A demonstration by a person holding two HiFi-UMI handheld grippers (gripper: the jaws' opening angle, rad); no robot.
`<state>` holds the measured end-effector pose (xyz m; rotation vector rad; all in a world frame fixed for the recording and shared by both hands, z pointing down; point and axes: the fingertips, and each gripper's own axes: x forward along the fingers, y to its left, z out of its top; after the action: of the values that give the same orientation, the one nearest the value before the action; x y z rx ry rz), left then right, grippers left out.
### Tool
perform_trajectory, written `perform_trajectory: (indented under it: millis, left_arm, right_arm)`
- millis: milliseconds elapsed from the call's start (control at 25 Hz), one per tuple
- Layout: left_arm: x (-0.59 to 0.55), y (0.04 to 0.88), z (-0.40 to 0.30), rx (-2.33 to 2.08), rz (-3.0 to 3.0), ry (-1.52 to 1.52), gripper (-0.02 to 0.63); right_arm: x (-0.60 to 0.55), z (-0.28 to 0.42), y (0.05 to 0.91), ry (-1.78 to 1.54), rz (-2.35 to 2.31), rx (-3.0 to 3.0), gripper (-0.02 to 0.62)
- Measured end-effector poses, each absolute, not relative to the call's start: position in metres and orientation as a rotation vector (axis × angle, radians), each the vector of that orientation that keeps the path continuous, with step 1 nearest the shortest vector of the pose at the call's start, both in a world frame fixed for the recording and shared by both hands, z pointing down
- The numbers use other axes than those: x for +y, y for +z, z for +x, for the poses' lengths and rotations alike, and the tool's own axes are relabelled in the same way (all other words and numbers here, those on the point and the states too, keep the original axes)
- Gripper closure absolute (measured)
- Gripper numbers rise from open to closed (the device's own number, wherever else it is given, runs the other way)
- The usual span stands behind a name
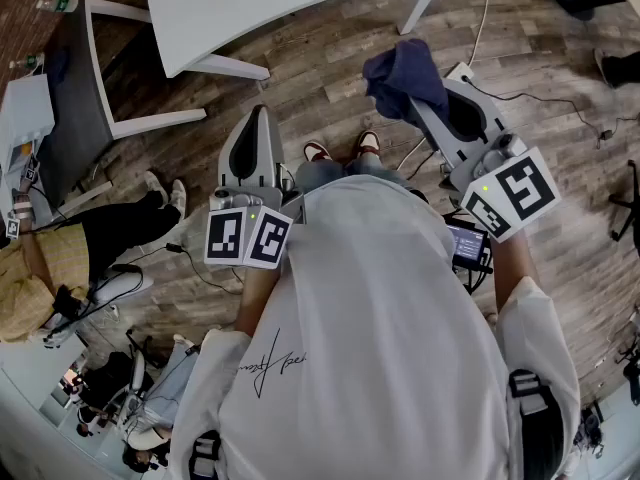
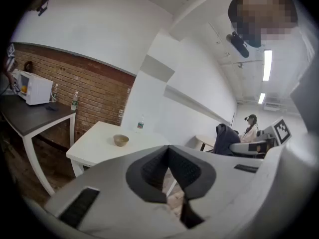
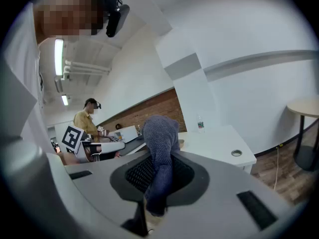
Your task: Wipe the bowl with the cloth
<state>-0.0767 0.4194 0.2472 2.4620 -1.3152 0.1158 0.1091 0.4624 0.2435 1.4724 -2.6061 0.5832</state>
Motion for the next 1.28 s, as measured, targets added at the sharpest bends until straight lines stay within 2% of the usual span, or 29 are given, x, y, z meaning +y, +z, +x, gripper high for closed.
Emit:
perform_trajectory:
  millis: [640, 840, 1280]
  left_arm:
    - [0.417, 0.245, -0.066, -1.317, 2.421, 0.075, 0.606]
    - [0.401, 0.249, -0.069, -1.314, 2.413, 0.086, 0.607]
    - [0.34, 0.256, -0.083, -1.309, 2.389, 0.063, 0.607]
  right_arm:
    - [0.458, 0.107, 0.251, 0.683, 1.428, -2.614, 0.541]
    - [0.443, 0.107, 0.252, 0.818, 1.467, -2.633, 0.541]
    - [0.385, 0.088, 0.258, 0.861, 1.496, -2.556, 0.541]
